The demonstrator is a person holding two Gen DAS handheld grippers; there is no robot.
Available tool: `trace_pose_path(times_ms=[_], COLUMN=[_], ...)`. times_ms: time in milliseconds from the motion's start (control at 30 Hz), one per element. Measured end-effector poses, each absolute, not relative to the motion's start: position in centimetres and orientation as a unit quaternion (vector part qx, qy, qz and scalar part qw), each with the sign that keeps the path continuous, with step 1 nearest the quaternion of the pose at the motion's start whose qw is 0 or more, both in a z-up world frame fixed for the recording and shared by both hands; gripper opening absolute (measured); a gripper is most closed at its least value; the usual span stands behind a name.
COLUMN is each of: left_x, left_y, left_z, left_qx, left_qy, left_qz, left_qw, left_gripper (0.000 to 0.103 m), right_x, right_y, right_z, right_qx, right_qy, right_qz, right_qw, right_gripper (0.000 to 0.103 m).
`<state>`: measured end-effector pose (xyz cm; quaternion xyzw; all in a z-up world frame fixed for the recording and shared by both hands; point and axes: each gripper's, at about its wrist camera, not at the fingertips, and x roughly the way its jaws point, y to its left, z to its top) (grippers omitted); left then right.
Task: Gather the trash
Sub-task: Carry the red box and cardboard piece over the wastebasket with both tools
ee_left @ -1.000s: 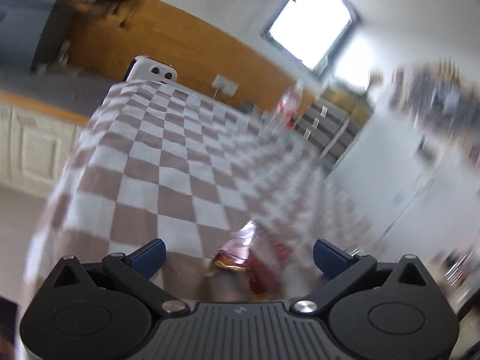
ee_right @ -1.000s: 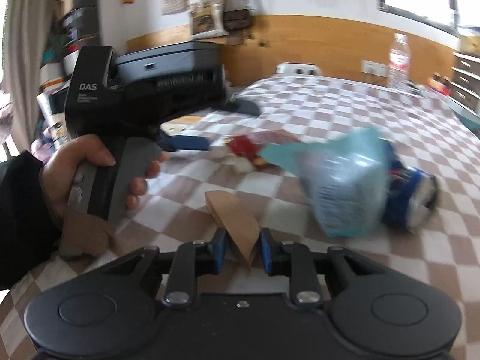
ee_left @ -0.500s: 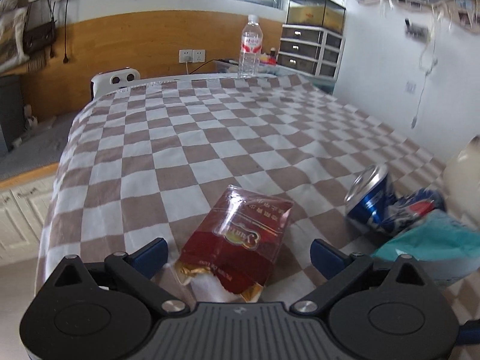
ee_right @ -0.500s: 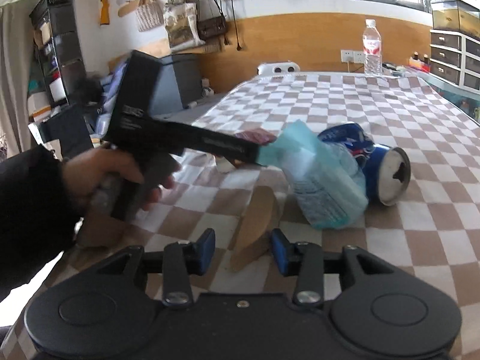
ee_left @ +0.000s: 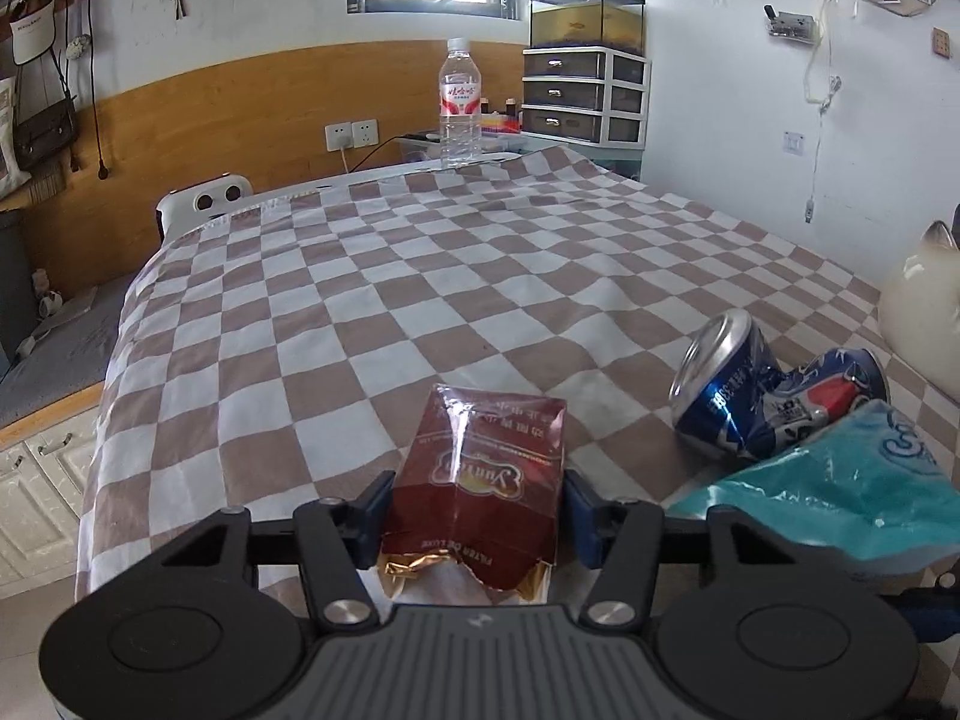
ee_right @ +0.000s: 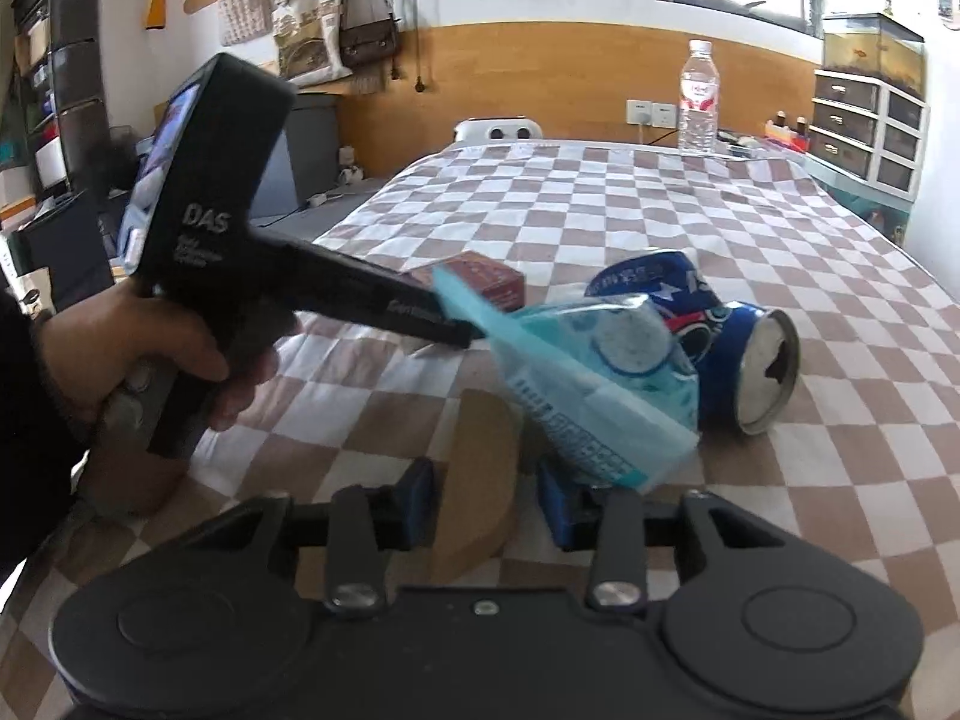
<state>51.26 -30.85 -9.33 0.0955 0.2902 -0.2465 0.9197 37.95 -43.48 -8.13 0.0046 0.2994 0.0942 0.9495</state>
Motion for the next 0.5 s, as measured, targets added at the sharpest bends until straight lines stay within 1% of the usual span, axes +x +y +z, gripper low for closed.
trace_pose_path(times_ms=[67,100,500], left_x=[51.0,50.7,45.6], left_y=[-30.8,-30.7,-28.1], left_z=[-9.3,-9.3,-9.2], left_qx=[0.095,0.092,0.057], left_qy=[0.291,0.292,0.299], left_qz=[-0.241,-0.238,-0.212], left_qw=[0.921,0.922,0.928], left_gripper=[0.056,0.056,0.054], right_x=[38.1,38.1,37.2], right_y=[-43.6,-43.6,-44.4], right_z=[-8.1,-8.1,-8.0], right_qx=[0.005,0.006,0.026], right_qy=[0.299,0.298,0.287], right_qz=[0.092,0.092,0.075], right_qw=[0.95,0.95,0.955], right_gripper=[0.032,0.026,0.025])
